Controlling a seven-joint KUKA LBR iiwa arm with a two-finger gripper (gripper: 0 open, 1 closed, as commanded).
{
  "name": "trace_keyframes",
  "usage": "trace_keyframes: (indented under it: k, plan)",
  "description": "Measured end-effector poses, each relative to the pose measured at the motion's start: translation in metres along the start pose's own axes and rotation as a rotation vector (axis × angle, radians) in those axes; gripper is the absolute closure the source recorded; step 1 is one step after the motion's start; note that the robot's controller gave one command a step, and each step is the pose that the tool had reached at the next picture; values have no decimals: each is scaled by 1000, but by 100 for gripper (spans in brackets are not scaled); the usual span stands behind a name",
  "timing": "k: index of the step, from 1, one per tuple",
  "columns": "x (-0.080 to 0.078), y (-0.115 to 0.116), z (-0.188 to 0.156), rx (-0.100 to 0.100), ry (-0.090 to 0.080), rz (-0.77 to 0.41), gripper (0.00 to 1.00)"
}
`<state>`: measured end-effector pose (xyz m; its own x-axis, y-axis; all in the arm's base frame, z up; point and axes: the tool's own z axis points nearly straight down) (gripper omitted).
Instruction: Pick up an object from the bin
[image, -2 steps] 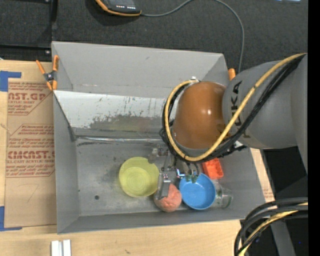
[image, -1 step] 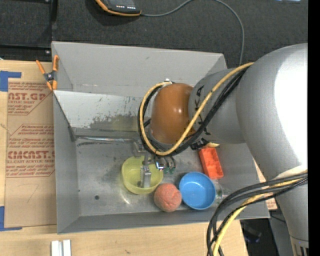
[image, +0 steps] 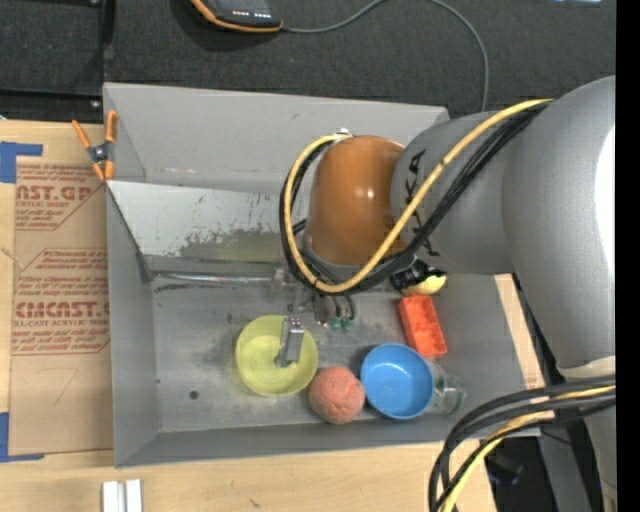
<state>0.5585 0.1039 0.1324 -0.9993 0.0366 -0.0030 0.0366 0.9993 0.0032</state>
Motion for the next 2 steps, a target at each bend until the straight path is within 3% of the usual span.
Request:
trace_keyframes:
  k: [1, 2]
  plan:
    - [-2, -8, 59, -1, -6, -98, 0]
    - [-17, -2, 62, -2, -2, 2, 0]
